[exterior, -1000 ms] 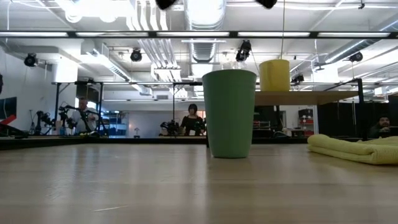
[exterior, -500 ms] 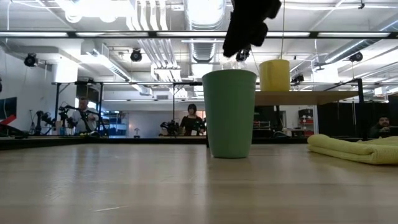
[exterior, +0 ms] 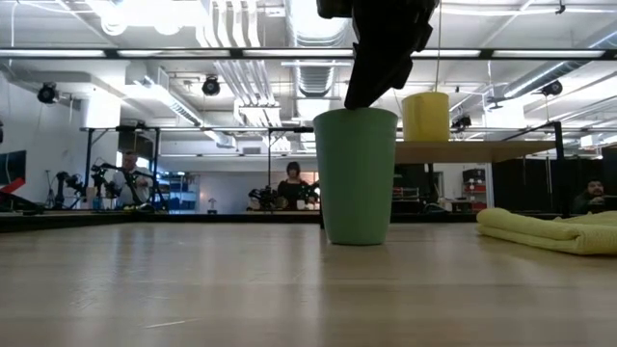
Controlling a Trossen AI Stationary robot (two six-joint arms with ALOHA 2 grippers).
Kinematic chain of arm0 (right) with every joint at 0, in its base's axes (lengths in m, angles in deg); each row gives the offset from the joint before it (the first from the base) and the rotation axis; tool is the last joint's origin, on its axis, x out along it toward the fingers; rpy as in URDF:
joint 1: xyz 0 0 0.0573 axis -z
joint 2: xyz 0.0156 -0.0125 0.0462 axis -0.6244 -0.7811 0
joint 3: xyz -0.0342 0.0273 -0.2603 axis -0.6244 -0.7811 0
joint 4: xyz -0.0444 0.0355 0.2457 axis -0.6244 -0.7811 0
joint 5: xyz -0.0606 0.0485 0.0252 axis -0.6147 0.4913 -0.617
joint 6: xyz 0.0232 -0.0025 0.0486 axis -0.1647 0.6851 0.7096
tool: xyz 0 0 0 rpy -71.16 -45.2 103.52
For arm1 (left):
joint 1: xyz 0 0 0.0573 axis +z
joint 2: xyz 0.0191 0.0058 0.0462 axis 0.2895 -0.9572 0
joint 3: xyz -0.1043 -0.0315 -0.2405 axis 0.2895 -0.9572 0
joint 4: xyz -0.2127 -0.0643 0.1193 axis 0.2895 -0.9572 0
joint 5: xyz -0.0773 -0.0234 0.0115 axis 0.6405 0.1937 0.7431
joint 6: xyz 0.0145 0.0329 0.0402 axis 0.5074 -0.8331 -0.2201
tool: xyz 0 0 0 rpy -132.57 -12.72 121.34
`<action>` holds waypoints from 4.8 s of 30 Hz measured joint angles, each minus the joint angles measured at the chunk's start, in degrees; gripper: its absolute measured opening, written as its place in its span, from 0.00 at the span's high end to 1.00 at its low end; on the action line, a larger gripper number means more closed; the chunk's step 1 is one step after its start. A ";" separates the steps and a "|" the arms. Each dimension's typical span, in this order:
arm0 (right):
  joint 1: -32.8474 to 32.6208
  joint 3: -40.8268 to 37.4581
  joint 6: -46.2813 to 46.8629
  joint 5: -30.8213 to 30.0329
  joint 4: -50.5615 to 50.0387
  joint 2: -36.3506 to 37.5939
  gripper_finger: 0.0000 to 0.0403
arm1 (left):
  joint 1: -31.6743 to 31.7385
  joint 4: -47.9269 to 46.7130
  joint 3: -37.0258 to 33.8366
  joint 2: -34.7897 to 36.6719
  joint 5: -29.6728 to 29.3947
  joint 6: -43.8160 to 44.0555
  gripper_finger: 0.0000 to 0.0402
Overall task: Stack small to large cups/mugs on shelf
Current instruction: Put the green cup on the shelf
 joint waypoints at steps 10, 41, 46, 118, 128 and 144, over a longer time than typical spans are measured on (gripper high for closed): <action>0.18 -0.37 -0.21 -1.67 -0.11 -0.02 0.81 | 0.00 0.01 0.00 -1.12 0.02 -0.02 0.78; 1.50 -0.74 -0.11 -2.51 -0.31 -2.74 0.85 | -0.02 0.08 0.04 0.56 0.17 0.09 0.78; 1.60 -0.74 0.41 -3.54 -2.50 -2.36 0.96 | -0.03 0.07 0.11 0.67 0.17 0.09 0.78; 49.00 2.89 -4.46 -4.68 -41.90 34.38 0.98 | -0.01 0.08 0.09 0.32 -0.57 1.51 0.78; 54.00 3.02 -7.93 -1.83 -41.73 30.19 0.98 | -0.02 -0.06 0.09 0.32 -0.57 1.49 0.78; 54.62 3.04 -9.66 -1.44 -41.59 29.42 0.83 | -0.02 -0.27 0.07 0.32 -0.57 1.46 0.78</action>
